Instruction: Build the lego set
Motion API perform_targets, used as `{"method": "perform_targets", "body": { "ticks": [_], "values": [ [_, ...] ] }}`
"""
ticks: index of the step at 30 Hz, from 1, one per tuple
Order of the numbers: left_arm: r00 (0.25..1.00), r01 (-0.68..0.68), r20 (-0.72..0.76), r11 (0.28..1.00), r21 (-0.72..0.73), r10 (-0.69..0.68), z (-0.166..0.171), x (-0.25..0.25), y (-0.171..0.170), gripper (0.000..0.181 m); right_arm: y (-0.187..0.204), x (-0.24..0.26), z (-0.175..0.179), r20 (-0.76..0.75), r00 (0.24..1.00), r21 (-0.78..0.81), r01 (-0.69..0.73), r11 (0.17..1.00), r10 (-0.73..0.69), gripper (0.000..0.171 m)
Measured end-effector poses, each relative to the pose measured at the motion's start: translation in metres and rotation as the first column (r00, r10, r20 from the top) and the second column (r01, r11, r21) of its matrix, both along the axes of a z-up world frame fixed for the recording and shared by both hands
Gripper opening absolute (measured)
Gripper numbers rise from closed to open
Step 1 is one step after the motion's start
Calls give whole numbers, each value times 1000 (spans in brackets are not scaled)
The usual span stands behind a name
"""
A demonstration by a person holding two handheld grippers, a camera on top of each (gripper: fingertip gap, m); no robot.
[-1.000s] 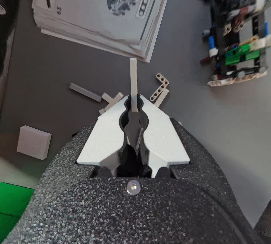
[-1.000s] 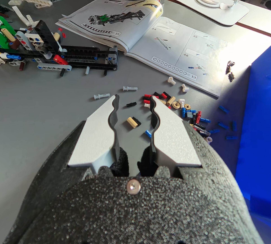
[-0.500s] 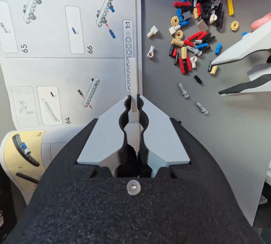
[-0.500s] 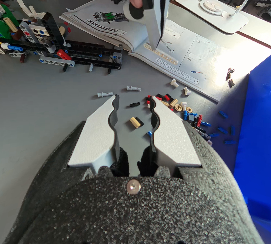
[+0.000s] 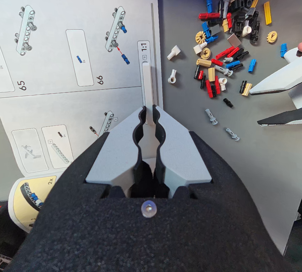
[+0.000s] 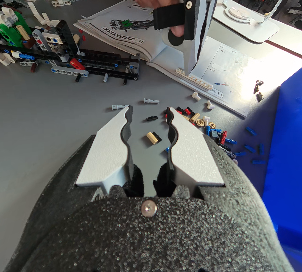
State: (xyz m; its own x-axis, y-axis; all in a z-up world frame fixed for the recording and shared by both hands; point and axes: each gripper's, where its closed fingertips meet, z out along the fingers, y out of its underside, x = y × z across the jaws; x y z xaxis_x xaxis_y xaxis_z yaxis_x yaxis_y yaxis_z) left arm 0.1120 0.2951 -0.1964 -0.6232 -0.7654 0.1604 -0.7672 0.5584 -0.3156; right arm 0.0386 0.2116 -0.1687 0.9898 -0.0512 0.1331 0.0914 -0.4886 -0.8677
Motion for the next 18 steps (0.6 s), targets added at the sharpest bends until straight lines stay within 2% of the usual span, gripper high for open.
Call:
{"method": "perform_targets", "body": {
  "ticks": [1, 18],
  "values": [
    [1000, 2, -3, 1000, 3, -2, 0, 0, 0, 5, 0, 0, 0, 0, 1000, 2, -1, 1000, 1, 41],
    [1000, 28, 9, 998, 57, -28, -1, 3, 1, 5, 0, -1, 1, 5, 1000, 4, -2, 1000, 2, 41]
  ]
}}
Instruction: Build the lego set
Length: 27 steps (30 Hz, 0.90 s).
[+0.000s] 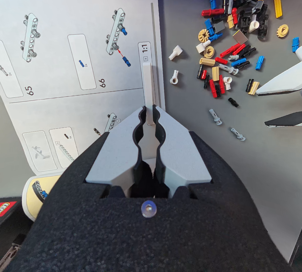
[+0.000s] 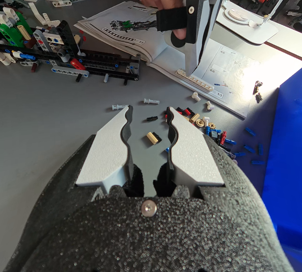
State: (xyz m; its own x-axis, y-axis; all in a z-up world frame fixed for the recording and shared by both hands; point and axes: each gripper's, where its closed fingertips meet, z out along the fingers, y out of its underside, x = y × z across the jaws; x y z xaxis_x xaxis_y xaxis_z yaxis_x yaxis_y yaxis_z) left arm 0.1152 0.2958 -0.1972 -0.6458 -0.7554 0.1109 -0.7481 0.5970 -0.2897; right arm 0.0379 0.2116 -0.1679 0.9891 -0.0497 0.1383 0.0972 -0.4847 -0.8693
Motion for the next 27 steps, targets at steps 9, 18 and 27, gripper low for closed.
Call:
{"method": "perform_targets", "body": {
  "ticks": [9, 18, 27],
  "values": [
    [998, -58, -4, 998, -34, 58, -1, 0, -1, 5, 0, 0, 0, 6, 1000, -1, -2, 1000, 2, 41],
    [992, -130, -8, 989, -71, 129, 0, 1, 0, 6, 0, -1, 0, 10, 1000, -2, -2, 1000, 2, 41],
    [997, -78, 23, 997, -2, 78, -1, 0, -1, 6, 0, -1, 0, 18, 1000, -4, -4, 1000, 4, 41]
  ]
}}
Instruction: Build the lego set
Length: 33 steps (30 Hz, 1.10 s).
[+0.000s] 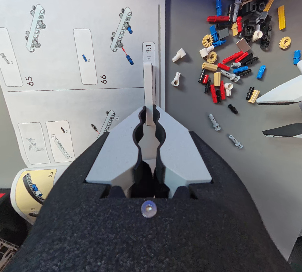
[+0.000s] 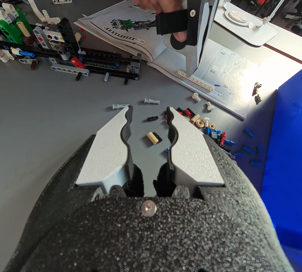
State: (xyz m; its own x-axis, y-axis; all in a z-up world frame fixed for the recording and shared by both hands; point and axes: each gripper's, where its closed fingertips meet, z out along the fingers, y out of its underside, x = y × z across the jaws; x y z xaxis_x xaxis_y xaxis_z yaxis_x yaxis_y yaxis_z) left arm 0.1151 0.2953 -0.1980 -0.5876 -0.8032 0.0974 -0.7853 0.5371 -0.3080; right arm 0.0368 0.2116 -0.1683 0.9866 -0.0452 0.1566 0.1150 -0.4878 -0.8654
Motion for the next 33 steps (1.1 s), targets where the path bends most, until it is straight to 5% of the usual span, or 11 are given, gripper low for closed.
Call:
{"method": "perform_targets", "body": {
  "ticks": [29, 33],
  "values": [
    [999, 46, 7, 998, 43, -47, -1, -1, -1, 6, 0, 0, 0, 10, 1000, -1, 1, 1000, -1, 41],
    [999, 14, -34, 995, -101, -17, 12, -10, -10, 5, 0, 0, 1, 4, 1000, 4, 3, 1000, -3, 41]
  ]
}}
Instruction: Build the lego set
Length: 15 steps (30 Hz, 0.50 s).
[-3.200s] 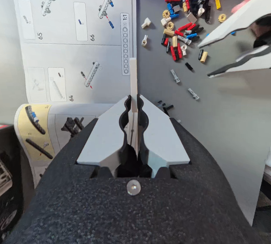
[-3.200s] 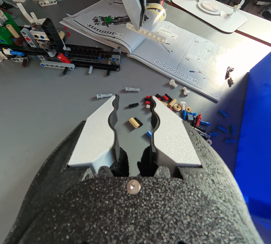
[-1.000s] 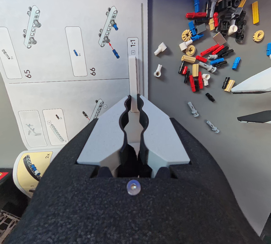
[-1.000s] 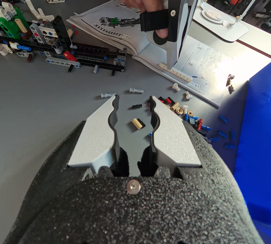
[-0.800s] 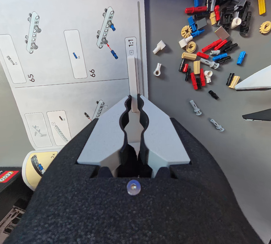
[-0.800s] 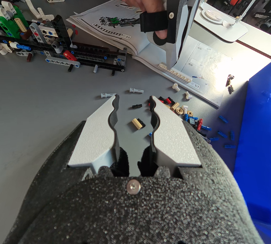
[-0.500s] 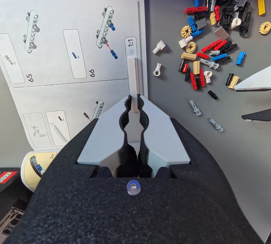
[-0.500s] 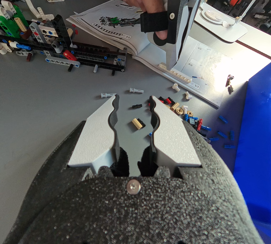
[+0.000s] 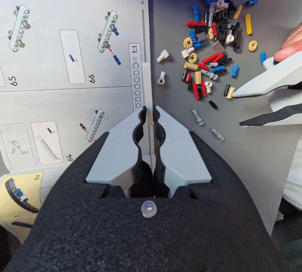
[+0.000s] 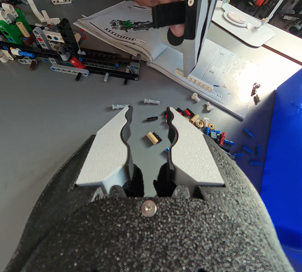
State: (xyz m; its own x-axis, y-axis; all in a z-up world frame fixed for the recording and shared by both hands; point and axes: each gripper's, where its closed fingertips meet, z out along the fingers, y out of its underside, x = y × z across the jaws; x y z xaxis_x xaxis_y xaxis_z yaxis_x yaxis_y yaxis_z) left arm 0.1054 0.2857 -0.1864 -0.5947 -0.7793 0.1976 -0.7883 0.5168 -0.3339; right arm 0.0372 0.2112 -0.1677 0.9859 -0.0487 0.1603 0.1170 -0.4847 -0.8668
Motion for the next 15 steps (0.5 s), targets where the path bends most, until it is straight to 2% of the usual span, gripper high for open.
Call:
{"method": "perform_targets", "body": {
  "ticks": [5, 9, 15],
  "values": [
    [993, -87, -108, 941, -327, 54, 42, -22, -14, 6, 0, 0, 0, -6, 1000, 1, 1, 1000, -1, 41],
    [984, -155, -150, 887, -436, 98, 67, -42, -11, 6, 0, 0, 1, 5, 1000, 4, 2, 1000, -2, 41],
    [970, -231, -184, 839, -492, 159, 90, -85, -8, 6, 1, 1, -1, 16, 1000, -5, 6, 1000, -6, 40]
  ]
}}
